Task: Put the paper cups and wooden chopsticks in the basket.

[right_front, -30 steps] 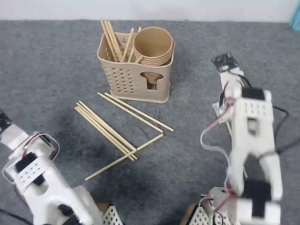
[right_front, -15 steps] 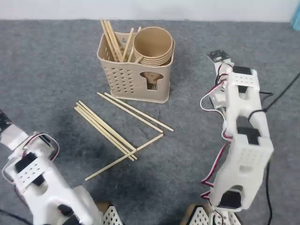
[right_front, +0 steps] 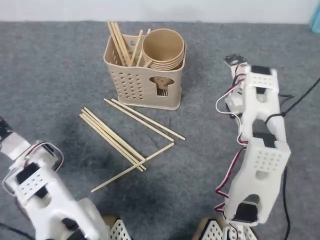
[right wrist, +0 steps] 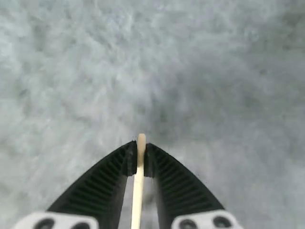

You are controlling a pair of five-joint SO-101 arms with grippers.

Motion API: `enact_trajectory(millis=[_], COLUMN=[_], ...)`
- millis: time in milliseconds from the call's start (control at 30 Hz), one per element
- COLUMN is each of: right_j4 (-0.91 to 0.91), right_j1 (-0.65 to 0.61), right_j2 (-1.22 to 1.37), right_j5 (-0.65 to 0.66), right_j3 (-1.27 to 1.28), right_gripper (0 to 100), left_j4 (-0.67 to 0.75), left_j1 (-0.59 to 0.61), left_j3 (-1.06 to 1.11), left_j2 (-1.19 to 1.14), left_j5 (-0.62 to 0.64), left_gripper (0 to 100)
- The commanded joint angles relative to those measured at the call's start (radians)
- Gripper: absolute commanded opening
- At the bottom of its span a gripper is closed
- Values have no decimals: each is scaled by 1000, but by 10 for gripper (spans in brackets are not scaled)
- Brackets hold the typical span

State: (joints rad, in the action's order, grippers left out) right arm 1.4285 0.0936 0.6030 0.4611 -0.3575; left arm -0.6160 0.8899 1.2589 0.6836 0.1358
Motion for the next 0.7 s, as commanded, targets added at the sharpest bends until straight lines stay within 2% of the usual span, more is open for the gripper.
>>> enact_trajectory(millis=[0,200,400,533,667], right_j4=[136,289,369,331,134], right_j1=[7,5,-45,-124,-177], right_j2=[-188,-435,-711,-871,-998], right_j5=[-34,-87,-207,-245,-282], right_j3=[-124,-181,-141,61,299], right_gripper=[8,8,8,8,8], left_j4=[28,28,28,28,28], left_j1=[-11,-11,-9,-8,-8], left_j3=[-2,-2,-2,-2,-2], left_j2=[21,21,21,21,21], left_j5=[-14,-14,-14,-14,-14], left_gripper=[138,138,138,138,138])
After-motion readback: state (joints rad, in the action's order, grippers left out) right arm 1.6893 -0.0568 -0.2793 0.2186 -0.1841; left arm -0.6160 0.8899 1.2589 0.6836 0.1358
